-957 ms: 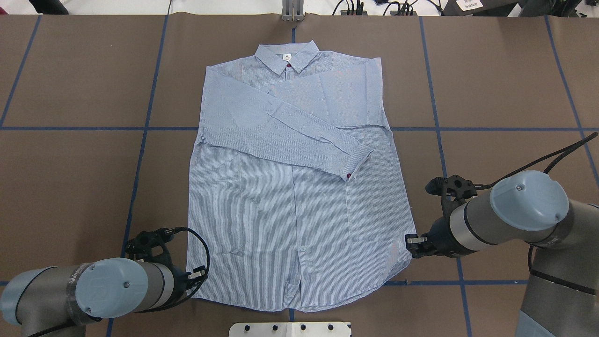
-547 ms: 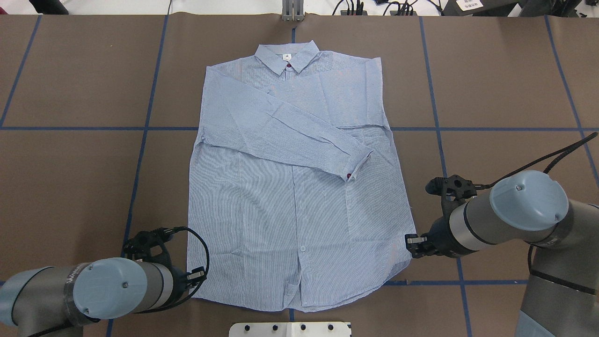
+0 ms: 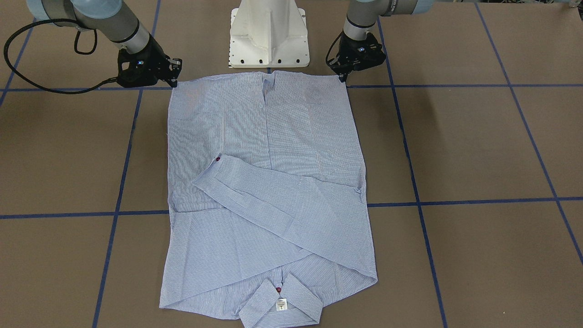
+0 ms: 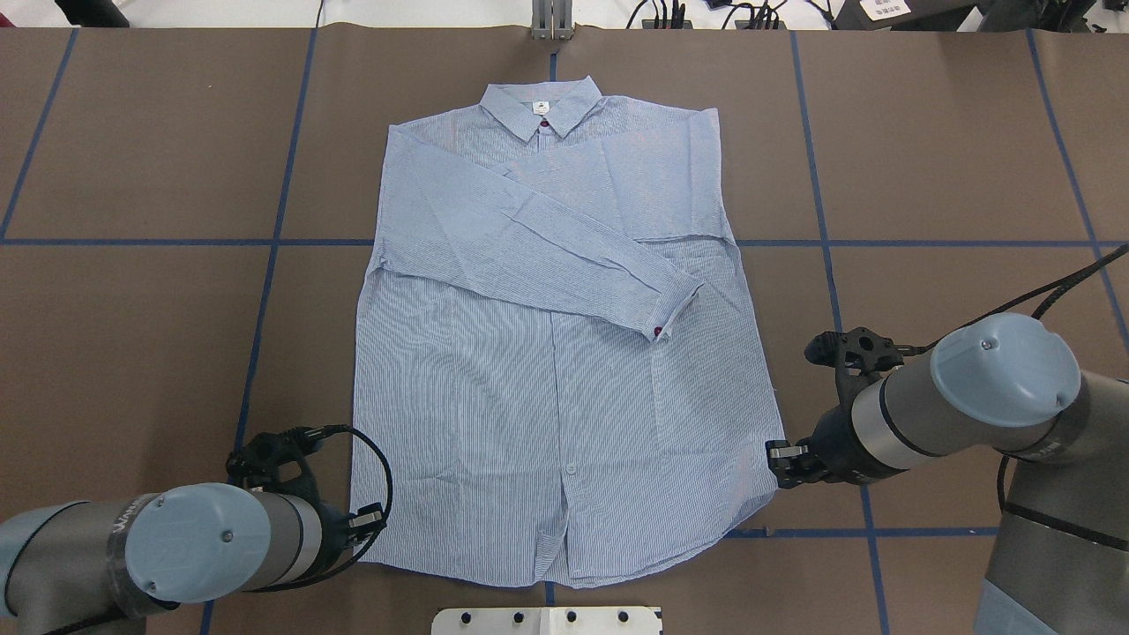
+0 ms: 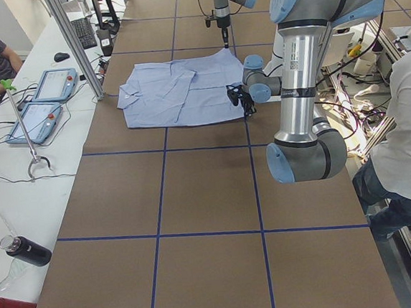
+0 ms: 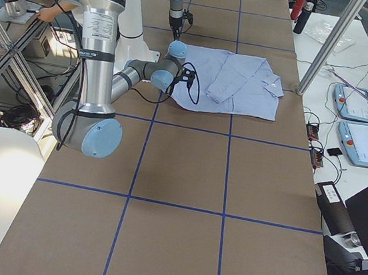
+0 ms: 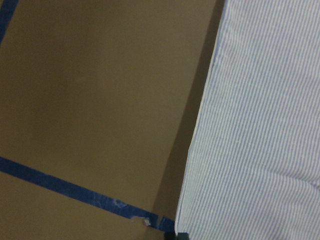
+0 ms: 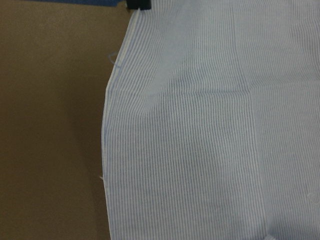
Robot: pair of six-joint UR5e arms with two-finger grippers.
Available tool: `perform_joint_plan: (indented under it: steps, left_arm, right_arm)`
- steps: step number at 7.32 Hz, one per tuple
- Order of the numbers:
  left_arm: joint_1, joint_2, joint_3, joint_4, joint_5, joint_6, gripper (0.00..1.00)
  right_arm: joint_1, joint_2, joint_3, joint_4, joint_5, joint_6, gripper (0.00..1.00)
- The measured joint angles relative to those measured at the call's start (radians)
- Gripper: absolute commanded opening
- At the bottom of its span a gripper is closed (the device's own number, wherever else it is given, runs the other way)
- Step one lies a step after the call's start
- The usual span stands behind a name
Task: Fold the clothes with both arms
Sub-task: 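Lift the hem with both grippers toward the collar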
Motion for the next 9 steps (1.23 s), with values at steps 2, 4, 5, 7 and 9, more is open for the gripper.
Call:
perform_joint_plan:
  steps: [2,4,5,7,9]
  left_arm:
    - [0.000,0.005,-0.070,0.078,-0.027,0.026,0.00]
    - [0.002,0.006,-0.123,0.143,-0.073,0.054,0.00]
    - [0.005,0.005,-0.145,0.174,-0.087,0.069,0.00]
    - [0.014,0.001,-0.179,0.228,-0.109,0.108,0.00]
    - [0.009,-0.031,-0.169,0.240,-0.114,0.146,0.00]
  right_arm:
    - [0.026,-0.028,0.042,0.000,0.101,-0.002,0.00]
    - [0.048,-0.044,0.067,0.000,0.234,-0.001,0.00]
    - [0.051,-0.050,0.074,0.000,0.282,-0.001,0.00]
    - [0.053,-0.066,0.075,0.029,0.323,-0.001,0.00]
    - [0.077,-0.065,0.052,0.058,0.326,-0.004,0.00]
